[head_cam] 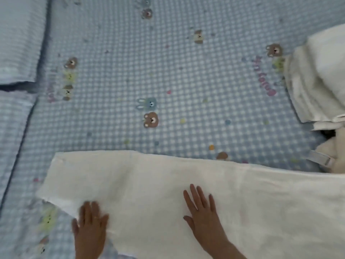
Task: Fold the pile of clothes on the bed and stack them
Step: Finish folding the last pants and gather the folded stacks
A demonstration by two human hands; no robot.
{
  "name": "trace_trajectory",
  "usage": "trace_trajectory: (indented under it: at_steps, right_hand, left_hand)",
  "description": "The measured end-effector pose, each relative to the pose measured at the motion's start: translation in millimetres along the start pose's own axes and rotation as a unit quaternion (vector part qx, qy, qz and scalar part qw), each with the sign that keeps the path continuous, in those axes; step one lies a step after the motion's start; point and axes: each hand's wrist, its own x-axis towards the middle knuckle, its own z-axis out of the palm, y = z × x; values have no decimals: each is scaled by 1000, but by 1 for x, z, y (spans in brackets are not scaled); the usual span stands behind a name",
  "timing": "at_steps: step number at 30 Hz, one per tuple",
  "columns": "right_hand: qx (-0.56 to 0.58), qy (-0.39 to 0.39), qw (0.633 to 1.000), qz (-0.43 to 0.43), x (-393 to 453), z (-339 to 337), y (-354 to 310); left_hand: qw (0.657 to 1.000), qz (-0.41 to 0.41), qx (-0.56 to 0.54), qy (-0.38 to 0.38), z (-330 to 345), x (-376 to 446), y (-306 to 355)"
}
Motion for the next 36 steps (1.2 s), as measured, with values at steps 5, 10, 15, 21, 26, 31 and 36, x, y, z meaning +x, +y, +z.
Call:
trace_trajectory:
  at_steps: [5,10,15,21,26,31,36]
  right_hand:
    - [-2,-29,998,-54,71,6,-117]
    - [-6,-79,994,-70,123,36,-191]
    - [-12,-180,984,-13,137,54,-200]
    - [485,-135,849,162,135,-35,-255]
    - [619,-3,766,172,114,-102,-233]
    - [679,0,663,316,62,-87,-135]
    - [653,40,637,408,17,-50,-48]
  left_hand:
    - [959,-225,-157,65,-41,73,-91]
    - [745,-389,-539,58,-49,120,-133]
    - [694,-334,-635,63,-65,117,-122]
    - [799,-162,-575,64,-104,66,-36]
    - [878,163,-450,30,-97,8,35]
    - [954,149,-259,30,-44,-14,33]
    - [973,110,-185,-88,1,-21,18]
